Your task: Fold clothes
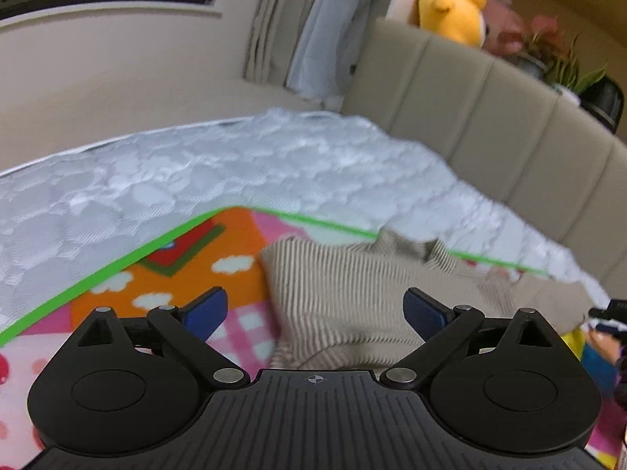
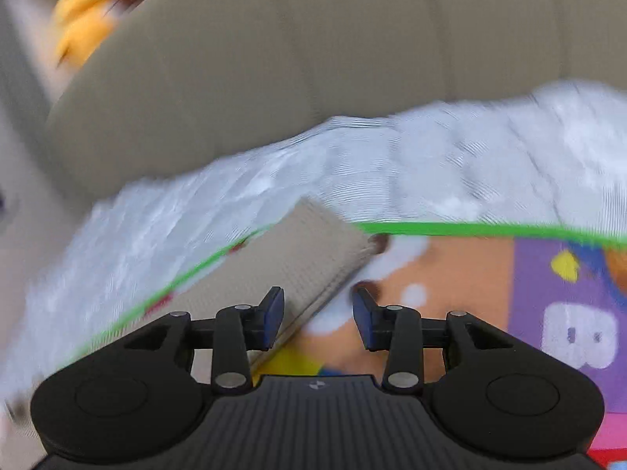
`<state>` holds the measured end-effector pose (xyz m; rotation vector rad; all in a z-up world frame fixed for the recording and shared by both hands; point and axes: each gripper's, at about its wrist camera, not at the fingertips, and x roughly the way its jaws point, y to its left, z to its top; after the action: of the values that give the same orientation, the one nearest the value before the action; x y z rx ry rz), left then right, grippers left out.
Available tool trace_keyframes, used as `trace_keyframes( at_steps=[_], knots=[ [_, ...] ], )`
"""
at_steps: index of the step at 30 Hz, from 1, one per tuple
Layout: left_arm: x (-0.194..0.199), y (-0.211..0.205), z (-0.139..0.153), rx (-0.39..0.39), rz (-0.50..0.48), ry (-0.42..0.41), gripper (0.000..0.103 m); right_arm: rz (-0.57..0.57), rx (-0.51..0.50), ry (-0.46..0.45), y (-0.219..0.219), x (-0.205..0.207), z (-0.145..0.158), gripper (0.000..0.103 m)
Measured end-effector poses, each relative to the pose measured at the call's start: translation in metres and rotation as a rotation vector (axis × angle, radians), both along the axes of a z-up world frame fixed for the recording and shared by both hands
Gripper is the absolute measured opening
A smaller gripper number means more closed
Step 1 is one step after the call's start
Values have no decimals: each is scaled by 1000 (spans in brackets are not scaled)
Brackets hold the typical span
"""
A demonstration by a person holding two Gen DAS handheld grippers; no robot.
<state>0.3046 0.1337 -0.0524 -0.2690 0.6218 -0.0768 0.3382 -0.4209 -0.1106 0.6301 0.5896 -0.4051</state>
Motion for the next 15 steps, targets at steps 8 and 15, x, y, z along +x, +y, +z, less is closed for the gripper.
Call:
trace_keyframes(
  at_steps=[8, 15],
  knots=[
    [5, 10, -5, -79, 57, -17, 101, -7, -117, 33, 7, 51, -8, 14],
    [12, 15, -13, -96, 72, 18, 101, 169, -265, -67, 35, 46, 71, 8]
  ],
)
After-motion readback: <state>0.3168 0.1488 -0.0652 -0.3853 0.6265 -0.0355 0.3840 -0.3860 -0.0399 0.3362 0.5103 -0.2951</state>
